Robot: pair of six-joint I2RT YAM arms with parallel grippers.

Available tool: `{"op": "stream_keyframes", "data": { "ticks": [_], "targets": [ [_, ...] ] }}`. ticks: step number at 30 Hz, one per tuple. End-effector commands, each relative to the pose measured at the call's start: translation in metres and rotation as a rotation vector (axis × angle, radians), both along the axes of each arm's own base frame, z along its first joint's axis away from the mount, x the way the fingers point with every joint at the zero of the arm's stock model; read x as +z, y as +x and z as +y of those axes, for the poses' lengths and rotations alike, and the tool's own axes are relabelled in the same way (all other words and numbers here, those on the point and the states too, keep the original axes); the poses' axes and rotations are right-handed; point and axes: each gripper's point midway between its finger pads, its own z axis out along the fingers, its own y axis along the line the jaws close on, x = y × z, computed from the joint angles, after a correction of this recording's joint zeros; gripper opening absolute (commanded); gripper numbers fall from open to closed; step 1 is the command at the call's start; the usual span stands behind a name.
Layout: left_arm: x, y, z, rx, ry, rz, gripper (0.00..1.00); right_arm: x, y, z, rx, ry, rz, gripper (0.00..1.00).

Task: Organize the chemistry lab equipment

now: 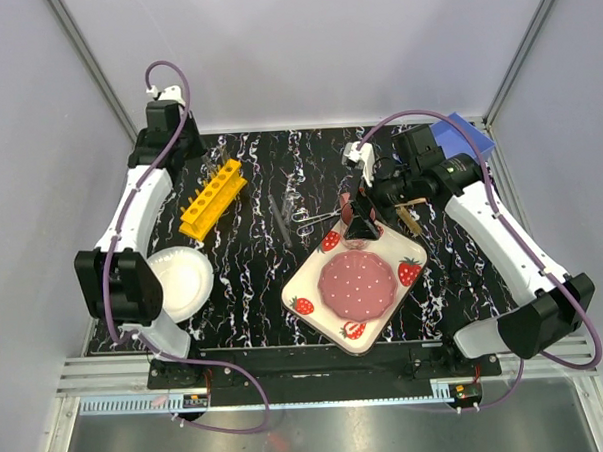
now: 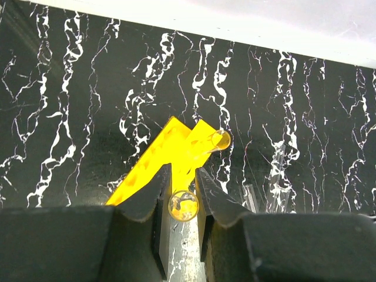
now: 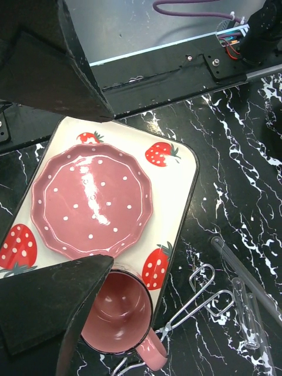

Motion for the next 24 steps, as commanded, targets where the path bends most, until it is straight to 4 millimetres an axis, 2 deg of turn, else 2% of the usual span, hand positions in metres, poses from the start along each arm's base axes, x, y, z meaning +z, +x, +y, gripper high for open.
{"op": "stream_keyframes", "data": {
  "ticks": [1, 13, 24],
  "targets": [
    [0.033, 0.027, 0.002, 0.011, 0.065, -0.126, 0.05, 0.019, -0.001, 0.002, 0.022, 0.067, -0.058, 1.00],
    [0.011, 0.054, -0.006, -0.010, 0.074, -0.102, 0.05, 0.015, 0.000, 0.001, 0.020, 0.082, -0.027, 1.00],
    [-0.014, 0.054, -0.010, -0.019, 0.091, -0.064, 0.05, 0.012, 0.003, 0.000, 0.017, 0.084, -0.012, 1.00]
  ]
}}
